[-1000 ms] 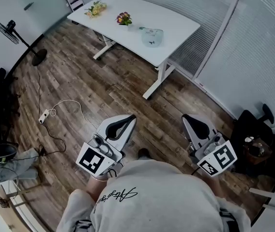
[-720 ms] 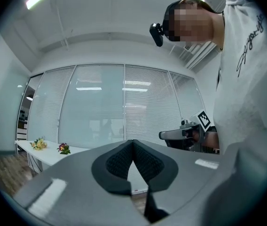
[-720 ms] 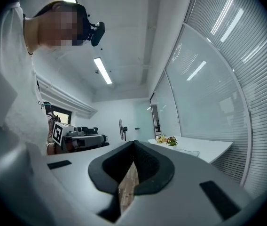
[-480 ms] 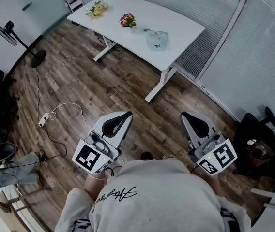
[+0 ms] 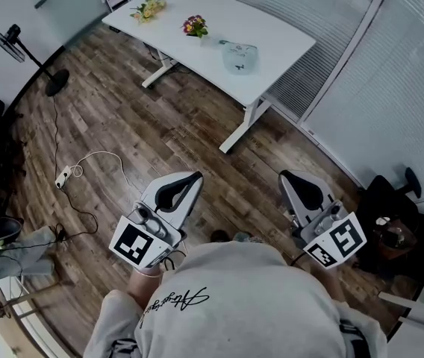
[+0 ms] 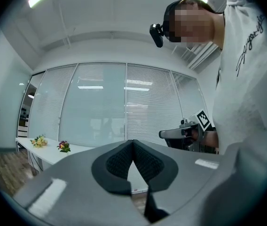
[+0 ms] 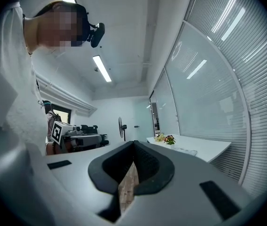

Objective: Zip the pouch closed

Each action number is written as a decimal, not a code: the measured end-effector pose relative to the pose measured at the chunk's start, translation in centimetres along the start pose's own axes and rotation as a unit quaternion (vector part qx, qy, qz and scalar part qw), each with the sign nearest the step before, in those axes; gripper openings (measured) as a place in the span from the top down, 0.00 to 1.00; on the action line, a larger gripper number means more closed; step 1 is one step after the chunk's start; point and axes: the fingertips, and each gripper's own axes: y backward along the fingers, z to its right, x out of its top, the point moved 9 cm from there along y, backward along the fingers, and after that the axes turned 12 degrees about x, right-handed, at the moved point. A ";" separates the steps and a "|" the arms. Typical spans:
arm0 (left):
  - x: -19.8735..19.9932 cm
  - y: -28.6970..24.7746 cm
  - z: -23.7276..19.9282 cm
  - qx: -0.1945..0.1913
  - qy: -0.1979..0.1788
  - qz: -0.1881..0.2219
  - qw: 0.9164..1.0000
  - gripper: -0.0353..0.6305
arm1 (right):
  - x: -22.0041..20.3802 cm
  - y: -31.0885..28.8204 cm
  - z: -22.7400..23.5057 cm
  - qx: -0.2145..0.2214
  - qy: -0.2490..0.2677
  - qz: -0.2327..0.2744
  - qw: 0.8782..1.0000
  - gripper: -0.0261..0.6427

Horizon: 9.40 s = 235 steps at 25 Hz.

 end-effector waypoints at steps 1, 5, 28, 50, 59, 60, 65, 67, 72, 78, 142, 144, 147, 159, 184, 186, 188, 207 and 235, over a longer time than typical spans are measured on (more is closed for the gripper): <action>0.1 -0.1 0.1 0.002 -0.001 0.002 1.000 0.95 | 0.2 0.0 0.1 0.002 0.001 0.000 1.000 0.96; 0.0 -0.4 0.3 0.006 0.005 0.002 1.000 0.95 | 0.2 -0.2 0.4 0.008 0.002 0.003 1.000 0.96; -0.2 1.1 -4.3 0.042 -0.016 0.011 0.999 0.30 | -0.5 -3.5 0.1 -0.115 0.022 0.043 0.992 0.18; -1.1 -2.3 -6.7 0.047 -0.029 -0.007 0.998 0.30 | -0.3 -5.7 4.0 -0.099 0.014 0.027 0.995 0.19; -1.6 -8.2 -10.3 0.068 -0.013 0.006 0.998 0.30 | -0.4 -8.9 11.2 -0.083 0.007 0.033 0.996 0.19; -1.7 -8.9 -10.7 0.072 -0.015 0.005 0.997 0.30 | -0.2 -9.3 11.9 -0.082 0.007 0.034 0.996 0.19; -1.5 -12.8 -12.2 0.073 -0.023 0.004 0.997 0.30 | 0.6 -10.2 16.1 -0.086 0.006 0.038 0.996 0.19; -1.4 -14.3 -12.7 0.073 -0.021 0.005 0.997 0.30 | 0.7 -10.4 17.7 -0.088 0.002 0.040 0.995 0.19; -1.5 -17.2 -14.1 0.079 -0.013 -0.003 0.997 0.30 | 0.7 -11.2 21.1 -0.085 -0.011 0.038 0.996 0.19; -1.2 -21.0 -15.5 0.088 -0.009 0.000 0.996 0.30 | 1.2 -12.2 25.3 -0.076 -0.023 0.043 0.996 0.20; -4.2 -29.5 -32.9 0.037 0.018 -0.025 0.999 0.30 | -11.0 -31.4 48.7 -0.131 -0.094 -0.180 0.970 0.25; -4.3 -29.2 -33.0 0.040 0.019 -0.028 0.999 0.30 | -11.6 -31.9 49.4 -0.129 -0.097 -0.194 0.968 0.25; -4.4 -28.8 -33.1 0.042 0.019 -0.031 0.998 0.30 | -12.7 -32.5 50.2 -0.127 -0.106 -0.218 0.962 0.25; -4.3 -28.4 -33.3 0.049 0.015 -0.032 0.998 0.30 | -15.7 -34.1 51.4 -0.110 -0.128 -0.295 0.941 0.26; -4.4 -29.9 -32.6 0.038 0.016 -0.028 0.999 0.30 | -16.6 -33.6 49.7 -0.131 -0.030 -0.357 0.924 0.79; -4.5 -30.1 -32.4 0.037 0.015 -0.028 0.999 0.30 | -16.7 -33.4 49.6 -0.134 -0.018 -0.357 0.924 0.87; -4.5 -30.3 -32.4 0.036 0.013 -0.028 0.999 0.30 | -16.6 -33.2 49.7 -0.139 -0.021 -0.349 0.927 0.90; -3.6 -32.5 -31.3 0.022 -0.008 -0.037 0.999 0.30 | -14.3 -29.4 49.9 -0.141 -0.143 -0.111 0.973 0.94; -2.4 -37.0 -30.2 -0.018 -0.056 -0.050 0.997 0.30 | -4.0 -28.0 41.4 0.037 -0.083 0.046 0.995 0.94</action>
